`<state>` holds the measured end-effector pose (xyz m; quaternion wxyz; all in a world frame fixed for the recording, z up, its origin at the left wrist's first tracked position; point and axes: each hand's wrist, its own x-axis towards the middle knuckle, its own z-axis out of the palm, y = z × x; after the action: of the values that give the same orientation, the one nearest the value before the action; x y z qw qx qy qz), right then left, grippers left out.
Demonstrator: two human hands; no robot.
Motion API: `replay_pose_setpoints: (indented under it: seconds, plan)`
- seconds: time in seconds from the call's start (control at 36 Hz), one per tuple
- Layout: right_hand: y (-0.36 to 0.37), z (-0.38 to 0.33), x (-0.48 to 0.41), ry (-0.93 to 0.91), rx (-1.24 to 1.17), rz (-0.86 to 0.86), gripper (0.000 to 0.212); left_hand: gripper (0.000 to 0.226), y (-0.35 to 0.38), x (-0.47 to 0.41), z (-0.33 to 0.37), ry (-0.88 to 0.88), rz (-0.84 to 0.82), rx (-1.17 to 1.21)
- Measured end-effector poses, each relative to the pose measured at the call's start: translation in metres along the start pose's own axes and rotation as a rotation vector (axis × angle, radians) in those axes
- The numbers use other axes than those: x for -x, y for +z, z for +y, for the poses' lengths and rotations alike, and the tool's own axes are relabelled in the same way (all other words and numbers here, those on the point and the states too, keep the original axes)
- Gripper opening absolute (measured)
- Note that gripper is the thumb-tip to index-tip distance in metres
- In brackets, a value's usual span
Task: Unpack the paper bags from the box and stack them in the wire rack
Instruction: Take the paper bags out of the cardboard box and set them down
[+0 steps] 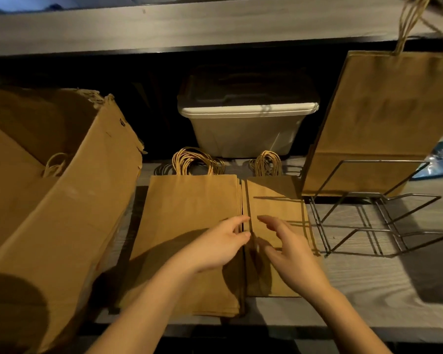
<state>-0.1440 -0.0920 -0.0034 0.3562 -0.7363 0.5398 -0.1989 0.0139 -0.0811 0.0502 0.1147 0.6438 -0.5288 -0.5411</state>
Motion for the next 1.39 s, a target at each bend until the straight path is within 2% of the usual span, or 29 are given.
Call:
replay_pose_setpoints:
  seconds: [0.11, 0.28, 0.33, 0.5, 0.58, 0.75, 0.83, 1.17, 1.28, 1.39]
  plan:
    - [-0.004, -0.029, -0.019, -0.142, 0.059, -0.05, 0.043, 0.044, -0.037, 0.018, 0.015, 0.022, 0.014, -0.215]
    - [-0.005, -0.088, -0.051, -0.375, 0.11, -0.083, 0.038, 0.041, -0.095, 0.054, 0.033, 0.078, 0.214, -0.469]
    - [-0.003, -0.114, -0.06, -0.46, 0.114, -0.089, 0.037, 0.041, -0.116, 0.071, 0.031, 0.102, 0.313, -0.494]
    - [0.004, -0.177, -0.078, -0.657, 0.143, -0.078, 0.038, 0.039, -0.166, 0.12, 0.029, 0.156, 0.441, -0.51]
    - [0.016, -0.206, -0.085, -0.709, 0.159, -0.077, 0.033, 0.039, -0.193, 0.138, 0.015, 0.148, 0.475, -0.535]
    - [0.044, -0.258, -0.089, -0.839, 0.267, -0.11, 0.037, 0.036, -0.234, 0.16, -0.026, 0.076, 0.525, -0.585]
    - [0.063, -0.285, -0.094, -0.895, 0.331, -0.133, 0.03, 0.035, -0.255, 0.166, -0.053, 0.042, 0.538, -0.557]
    - [0.144, -0.365, -0.14, -1.042, 0.64, -0.276, 0.028, 0.025, -0.313, 0.175, -0.159, -0.094, 0.64, -0.394]
    - [0.175, -0.383, -0.157, -1.003, 0.745, -0.327, 0.03, 0.025, -0.321, 0.175, -0.184, -0.141, 0.669, -0.354]
    - [0.209, -0.388, -0.181, -0.918, 0.842, -0.384, 0.032, 0.035, -0.326, 0.174, -0.198, -0.26, 0.612, -0.424]
